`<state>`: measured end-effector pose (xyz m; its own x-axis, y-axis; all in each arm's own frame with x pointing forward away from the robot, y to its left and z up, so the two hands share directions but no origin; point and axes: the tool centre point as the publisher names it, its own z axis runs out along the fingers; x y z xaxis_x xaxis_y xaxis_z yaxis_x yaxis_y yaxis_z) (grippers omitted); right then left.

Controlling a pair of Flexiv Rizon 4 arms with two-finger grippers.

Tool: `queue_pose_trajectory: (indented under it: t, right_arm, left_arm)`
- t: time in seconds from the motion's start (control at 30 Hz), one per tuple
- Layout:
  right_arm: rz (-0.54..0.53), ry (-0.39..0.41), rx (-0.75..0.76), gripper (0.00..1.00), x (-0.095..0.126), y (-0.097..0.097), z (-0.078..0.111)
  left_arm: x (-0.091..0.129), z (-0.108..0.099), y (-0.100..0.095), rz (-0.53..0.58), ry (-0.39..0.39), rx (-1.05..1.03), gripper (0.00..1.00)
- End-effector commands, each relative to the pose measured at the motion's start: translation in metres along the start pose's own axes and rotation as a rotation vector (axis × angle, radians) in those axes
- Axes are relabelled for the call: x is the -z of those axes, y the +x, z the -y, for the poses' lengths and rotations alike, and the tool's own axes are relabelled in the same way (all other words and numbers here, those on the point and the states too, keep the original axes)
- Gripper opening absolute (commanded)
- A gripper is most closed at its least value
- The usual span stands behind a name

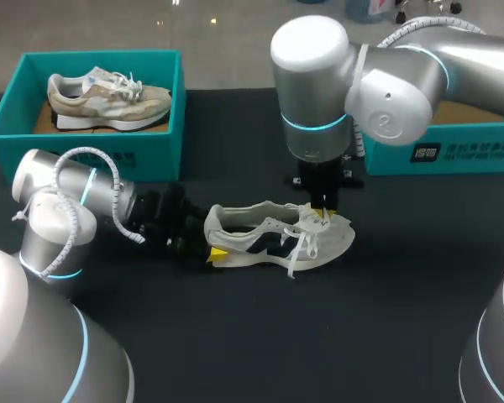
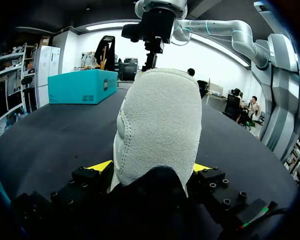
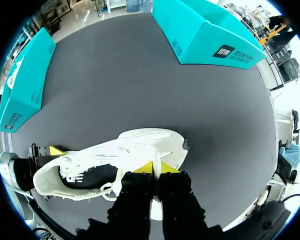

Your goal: Take the shoe out of the shoebox, open the shoe tongue, remove and reinsert the insole, then place the shoe into the shoebox

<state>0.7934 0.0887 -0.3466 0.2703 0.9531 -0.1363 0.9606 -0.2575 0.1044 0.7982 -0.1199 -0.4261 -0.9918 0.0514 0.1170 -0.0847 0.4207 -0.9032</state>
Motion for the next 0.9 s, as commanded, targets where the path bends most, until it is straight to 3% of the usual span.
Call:
queue_pose_trajectory:
  t: [0.03, 0.13, 0.27, 0.33, 0.5, 0.53, 0.57, 0.6, 0.9]
  right_arm:
    - [-0.056, -0.004, -0.016, 0.09, -0.015, -0.009, 0.001]
    - [-0.045, 0.003, -0.030, 0.18, -0.026, -0.012, 0.003]
    - [-0.026, 0.015, -0.044, 0.11, -0.039, -0.014, 0.004]
    - [-0.021, 0.020, -0.048, 0.16, -0.041, -0.014, 0.006]
    - [-0.031, 0.001, -0.062, 0.47, -0.033, -0.016, 0.005]
    - [-0.038, -0.006, -0.064, 0.62, -0.027, -0.014, 0.006]
    - [-0.047, -0.017, -0.065, 0.92, -0.021, -0.013, 0.007]
    - [-0.052, -0.022, -0.065, 1.00, -0.021, -0.015, 0.003]
    - [-0.176, -0.117, -0.015, 1.00, 0.036, -0.006, 0.000]
  left_arm:
    - [-0.001, -0.003, -0.002, -0.001, -0.002, 0.001, 0.00]
    - [-0.001, -0.003, -0.002, -0.001, -0.002, 0.001, 0.00]
    - [-0.001, -0.003, -0.002, -0.001, -0.002, 0.001, 0.00]
    - [-0.001, -0.003, -0.002, -0.001, -0.002, 0.001, 0.00]
    - [-0.001, -0.003, -0.002, -0.001, -0.002, 0.001, 0.00]
    - [-0.001, -0.003, -0.002, -0.001, -0.002, 0.001, 0.00]
    - [-0.001, -0.003, -0.002, -0.001, -0.002, 0.001, 0.00]
    - [-0.001, -0.003, -0.002, -0.001, -0.002, 0.001, 0.00]
    - [-0.001, -0.003, -0.002, -0.001, -0.002, 0.001, 0.00]
